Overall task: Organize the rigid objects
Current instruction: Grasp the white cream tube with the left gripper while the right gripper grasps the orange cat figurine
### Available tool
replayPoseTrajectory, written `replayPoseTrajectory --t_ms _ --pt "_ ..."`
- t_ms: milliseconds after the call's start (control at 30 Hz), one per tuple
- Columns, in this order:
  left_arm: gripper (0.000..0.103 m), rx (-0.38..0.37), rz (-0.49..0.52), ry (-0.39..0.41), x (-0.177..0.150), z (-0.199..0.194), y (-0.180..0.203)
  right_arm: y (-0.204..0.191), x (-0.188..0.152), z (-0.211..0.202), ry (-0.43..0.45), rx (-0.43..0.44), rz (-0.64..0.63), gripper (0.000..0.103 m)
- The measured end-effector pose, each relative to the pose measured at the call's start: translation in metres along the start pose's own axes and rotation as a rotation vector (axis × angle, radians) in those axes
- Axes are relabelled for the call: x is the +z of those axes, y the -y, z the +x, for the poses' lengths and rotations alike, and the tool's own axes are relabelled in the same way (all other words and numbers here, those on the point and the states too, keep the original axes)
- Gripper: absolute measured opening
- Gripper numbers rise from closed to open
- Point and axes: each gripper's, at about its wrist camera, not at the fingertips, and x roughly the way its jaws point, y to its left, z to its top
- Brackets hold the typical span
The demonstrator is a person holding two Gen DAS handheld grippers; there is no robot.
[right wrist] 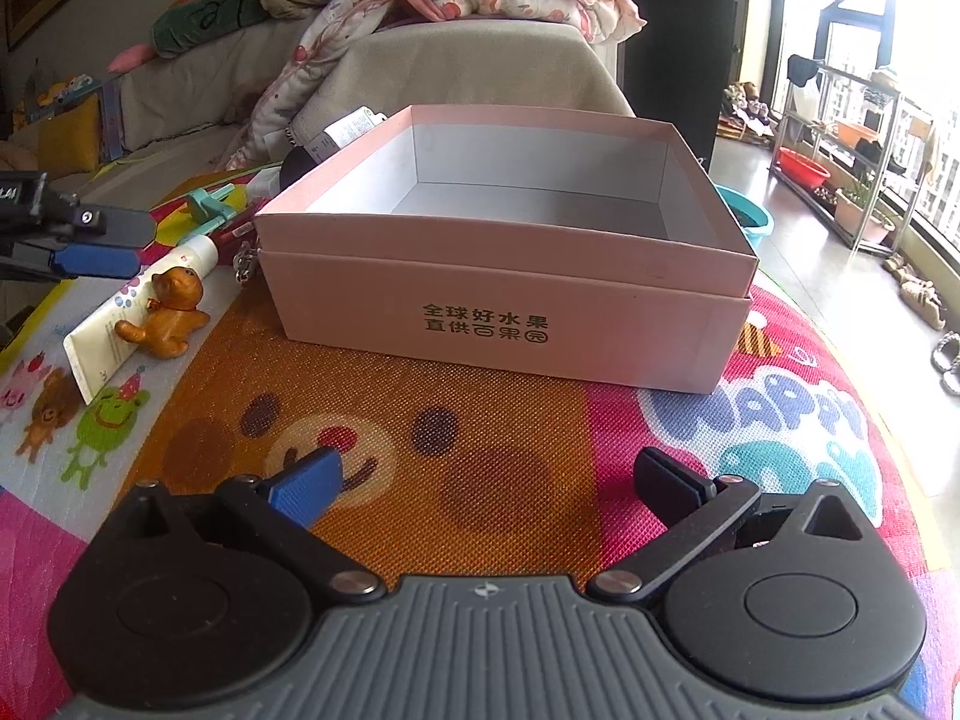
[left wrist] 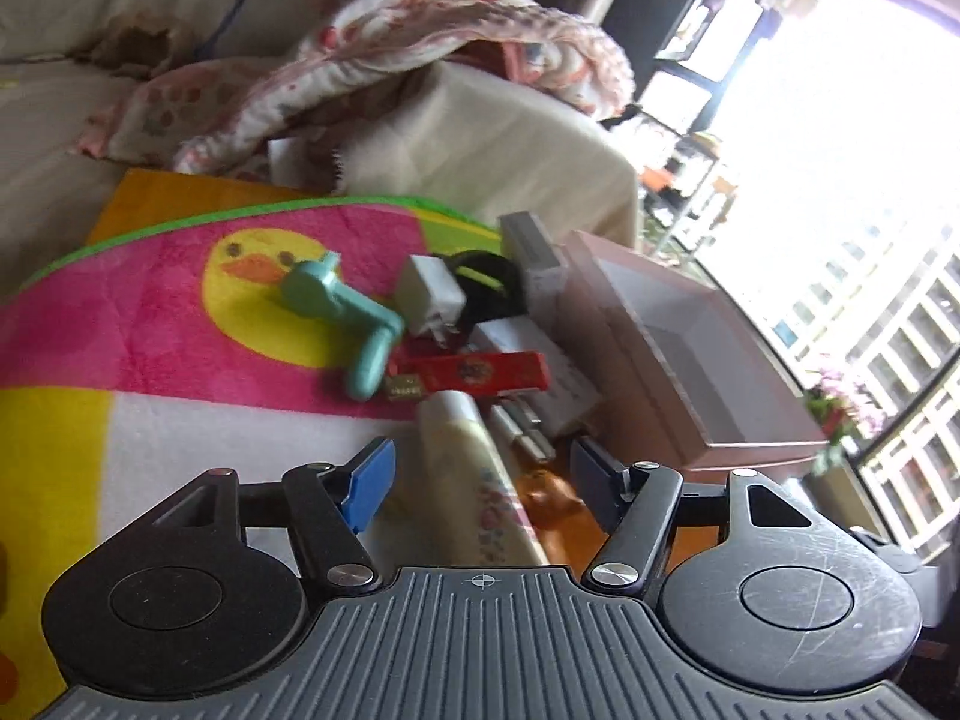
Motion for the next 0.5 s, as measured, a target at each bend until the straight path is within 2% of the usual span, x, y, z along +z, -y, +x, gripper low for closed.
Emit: replayPoseTrajectory --t_ms 67,133,233,300,367,433,500 --pt "0.065 0.065 0.023 -0.008 0.0 0.003 0.001 -0.003 0.0 0.0 0.001 0.004 -0.016 0.103" --pt "0.063 0.133 0.061 -0.007 0.0 0.001 0.0 -0.009 0.0 -0.004 0.015 0.047 -0.055 0.1" --pt "0.063 0.194 0.119 0.018 -0.004 -0.006 -0.003 -0.03 0.002 -0.016 0.102 0.103 -0.173 0.091" --pt "0.063 0.178 0.108 0.025 -0.009 -0.014 -0.01 -0.049 0.008 -0.02 0.14 0.169 -0.257 0.08" --pt "0.063 0.14 0.071 0.039 -0.012 -0.022 -0.018 -0.068 0.018 -0.017 0.138 0.24 -0.316 0.063" --pt "0.063 0.094 0.034 0.055 -0.015 -0.031 -0.024 -0.091 0.028 -0.008 0.145 0.258 -0.364 0.058" --pt "0.063 0.05 0.001 0.064 -0.016 -0.039 -0.028 -0.109 0.037 0.005 0.149 0.248 -0.383 0.058"
